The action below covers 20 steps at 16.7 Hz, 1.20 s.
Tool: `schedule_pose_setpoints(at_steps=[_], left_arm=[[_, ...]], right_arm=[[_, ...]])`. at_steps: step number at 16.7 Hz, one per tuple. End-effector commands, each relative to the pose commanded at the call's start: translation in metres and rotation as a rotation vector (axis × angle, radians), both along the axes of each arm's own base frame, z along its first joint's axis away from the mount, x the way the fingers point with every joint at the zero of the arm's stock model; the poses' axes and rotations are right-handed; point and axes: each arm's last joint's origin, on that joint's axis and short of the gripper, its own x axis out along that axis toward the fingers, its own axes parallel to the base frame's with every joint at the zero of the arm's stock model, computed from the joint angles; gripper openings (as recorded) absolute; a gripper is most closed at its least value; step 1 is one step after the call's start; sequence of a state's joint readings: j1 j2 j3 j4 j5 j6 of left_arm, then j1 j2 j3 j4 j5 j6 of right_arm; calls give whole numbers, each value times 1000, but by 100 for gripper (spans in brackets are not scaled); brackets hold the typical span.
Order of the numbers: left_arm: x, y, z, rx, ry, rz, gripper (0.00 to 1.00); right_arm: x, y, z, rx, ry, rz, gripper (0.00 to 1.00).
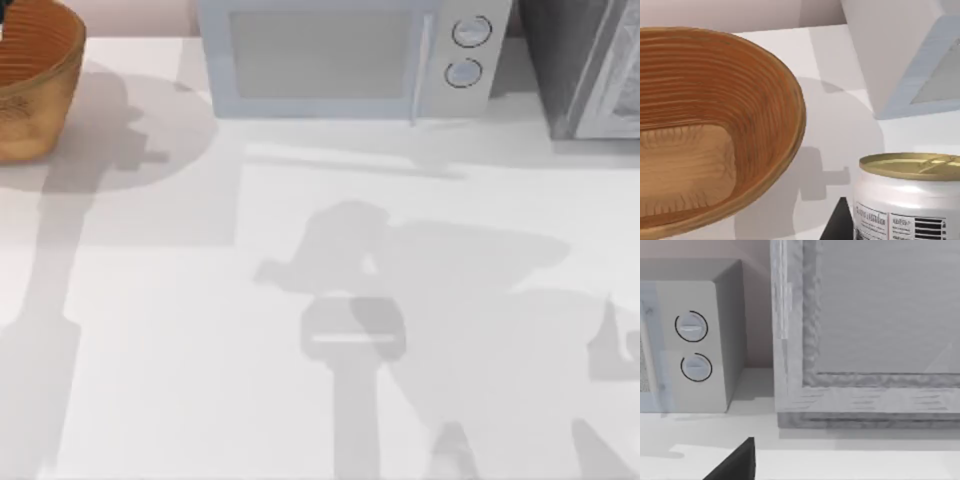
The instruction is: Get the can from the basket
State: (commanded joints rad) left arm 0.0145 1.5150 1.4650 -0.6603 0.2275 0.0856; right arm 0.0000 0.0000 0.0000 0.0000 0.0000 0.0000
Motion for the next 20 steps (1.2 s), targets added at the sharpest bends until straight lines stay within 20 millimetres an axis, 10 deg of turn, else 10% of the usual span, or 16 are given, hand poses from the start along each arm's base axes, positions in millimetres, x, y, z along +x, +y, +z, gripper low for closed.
schedule_pose_setpoints(at_steps=[4, 9, 14, 20], left_arm=[[-115, -10, -16, -4, -227, 6, 0], [-204, -9, -97, 0, -485, 81, 0], [-227, -5, -169, 9, -649, 185, 0], [-228, -3, -187, 13, -696, 225, 0]], right_arm=[[0, 0, 0, 0, 0, 0, 100], [0, 0, 0, 0, 0, 0, 100], [0, 0, 0, 0, 0, 0, 100], [0, 0, 0, 0, 0, 0, 100]])
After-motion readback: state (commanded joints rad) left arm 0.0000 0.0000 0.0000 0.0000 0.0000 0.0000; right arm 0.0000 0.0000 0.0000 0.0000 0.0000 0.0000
